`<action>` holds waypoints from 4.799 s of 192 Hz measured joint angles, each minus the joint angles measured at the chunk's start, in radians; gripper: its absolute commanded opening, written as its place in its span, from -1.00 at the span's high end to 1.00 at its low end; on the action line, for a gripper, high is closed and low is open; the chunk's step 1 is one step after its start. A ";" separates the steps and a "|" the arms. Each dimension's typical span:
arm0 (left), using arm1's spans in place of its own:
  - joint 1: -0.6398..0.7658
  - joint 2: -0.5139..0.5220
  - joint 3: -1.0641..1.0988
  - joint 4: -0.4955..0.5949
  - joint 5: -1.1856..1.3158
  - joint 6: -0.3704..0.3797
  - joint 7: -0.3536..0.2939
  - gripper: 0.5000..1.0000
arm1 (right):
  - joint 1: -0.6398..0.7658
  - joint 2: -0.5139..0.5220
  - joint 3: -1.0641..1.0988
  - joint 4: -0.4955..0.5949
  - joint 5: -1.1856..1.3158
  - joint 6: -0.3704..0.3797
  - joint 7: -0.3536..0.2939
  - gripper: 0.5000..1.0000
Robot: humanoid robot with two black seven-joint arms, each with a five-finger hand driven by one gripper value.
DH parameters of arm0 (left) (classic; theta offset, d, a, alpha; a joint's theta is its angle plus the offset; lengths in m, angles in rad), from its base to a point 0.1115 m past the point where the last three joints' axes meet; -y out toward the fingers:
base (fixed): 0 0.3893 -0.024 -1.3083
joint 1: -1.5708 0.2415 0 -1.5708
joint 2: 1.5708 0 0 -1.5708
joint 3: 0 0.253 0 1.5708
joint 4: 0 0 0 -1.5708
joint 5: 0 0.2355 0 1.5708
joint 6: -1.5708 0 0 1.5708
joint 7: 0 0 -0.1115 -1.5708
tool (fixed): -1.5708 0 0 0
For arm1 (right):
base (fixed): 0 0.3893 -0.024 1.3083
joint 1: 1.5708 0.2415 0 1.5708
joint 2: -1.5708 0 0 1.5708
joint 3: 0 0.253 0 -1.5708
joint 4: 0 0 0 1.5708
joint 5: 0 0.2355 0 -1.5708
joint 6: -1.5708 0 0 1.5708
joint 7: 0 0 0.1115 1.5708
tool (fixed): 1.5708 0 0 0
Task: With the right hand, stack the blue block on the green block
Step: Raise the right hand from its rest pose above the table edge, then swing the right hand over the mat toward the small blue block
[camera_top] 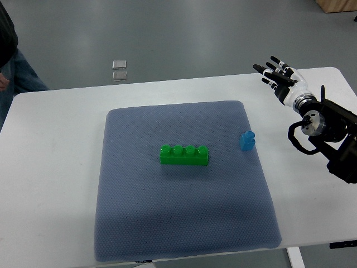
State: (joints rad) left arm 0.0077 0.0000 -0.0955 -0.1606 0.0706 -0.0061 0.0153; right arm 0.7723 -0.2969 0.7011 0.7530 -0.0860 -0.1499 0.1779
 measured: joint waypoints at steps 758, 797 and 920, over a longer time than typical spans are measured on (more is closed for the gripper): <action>-0.002 0.000 -0.001 0.009 0.000 0.008 0.000 -1.00 | 1.406 0.008 -1.827 0.616 -0.483 0.227 0.028 -0.66; -0.001 0.000 -0.001 0.009 0.000 0.008 0.000 -1.00 | 1.363 0.035 -1.839 0.616 -0.461 0.253 0.024 -0.66; -0.001 0.000 -0.001 0.009 0.000 0.008 0.000 -1.00 | 1.121 0.034 -1.841 0.514 -0.374 0.197 0.017 -0.62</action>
State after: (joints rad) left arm 0.0062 0.0000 -0.0967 -0.1519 0.0706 0.0015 0.0153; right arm 1.8937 -0.2631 -1.1397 1.2671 -0.4600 0.0467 0.1951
